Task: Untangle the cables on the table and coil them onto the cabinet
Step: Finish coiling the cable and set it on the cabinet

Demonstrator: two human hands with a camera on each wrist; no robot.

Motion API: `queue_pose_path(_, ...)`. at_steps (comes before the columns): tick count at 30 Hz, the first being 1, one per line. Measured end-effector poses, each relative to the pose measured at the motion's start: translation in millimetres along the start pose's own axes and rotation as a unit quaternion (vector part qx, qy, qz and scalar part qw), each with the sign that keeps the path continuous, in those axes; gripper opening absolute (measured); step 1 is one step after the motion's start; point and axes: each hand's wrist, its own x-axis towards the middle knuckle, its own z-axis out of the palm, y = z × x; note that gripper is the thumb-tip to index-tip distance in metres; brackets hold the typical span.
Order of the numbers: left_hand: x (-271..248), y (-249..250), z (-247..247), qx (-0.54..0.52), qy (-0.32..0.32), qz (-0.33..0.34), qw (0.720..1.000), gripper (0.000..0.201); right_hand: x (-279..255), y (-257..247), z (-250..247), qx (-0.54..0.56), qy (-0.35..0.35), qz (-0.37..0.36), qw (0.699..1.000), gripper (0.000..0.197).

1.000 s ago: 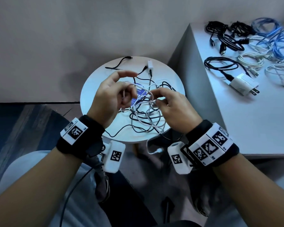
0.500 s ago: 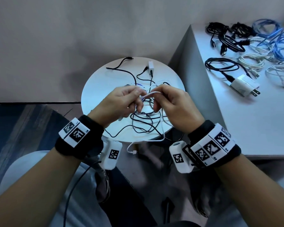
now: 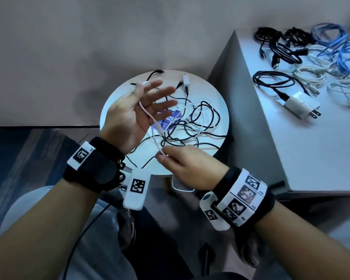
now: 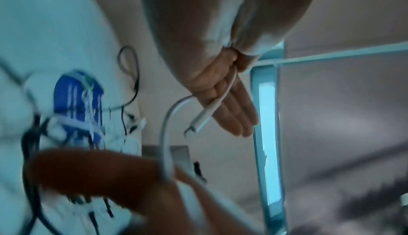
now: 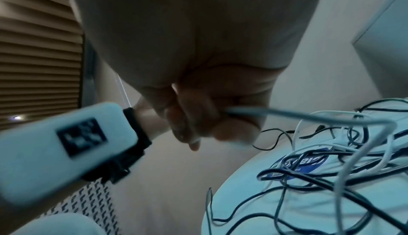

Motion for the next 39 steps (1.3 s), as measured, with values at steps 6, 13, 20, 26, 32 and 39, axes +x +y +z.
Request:
queue_pose_path(6, -11.8, -16.9, 5.4, 0.380, -0.093, 0.016, 0.920, 0.036, -5.2, -7.1, -36.9, 0.116, 0.088, -0.006, 0.989, 0.016)
queue_pose_path(13, -7.6, -14.2, 7.8, 0.269, 0.016, 0.039, 0.962, 0.041, -10.7, -5.3, -52.8, 0.085, 0.092, -0.025, 0.992, 0.016)
queue_pose_path(20, -6.5, -14.9, 9.5, 0.256, 0.031, 0.002, 0.966, 0.038, -5.6, 9.1, -39.3, -0.064, 0.055, -0.001, 0.996, 0.015)
queue_pose_path(26, -15.4, -22.4, 14.1, 0.337, -0.106, -0.026, 0.935, 0.040, -5.7, 10.8, -52.7, 0.062, 0.234, -0.008, 0.970, 0.031)
queue_pose_path(32, -16.7, -9.9, 11.3, 0.147, -0.181, -0.075, 0.969, 0.038, -3.9, 14.3, -69.6, 0.205, 0.293, -0.067, 0.931, 0.012)
queue_pose_path(39, -16.5, -7.5, 8.7, -0.117, -0.233, -0.111, 0.959, 0.032, 6.5, 24.1, -48.4, 0.230, 0.262, -0.027, 0.937, 0.023)
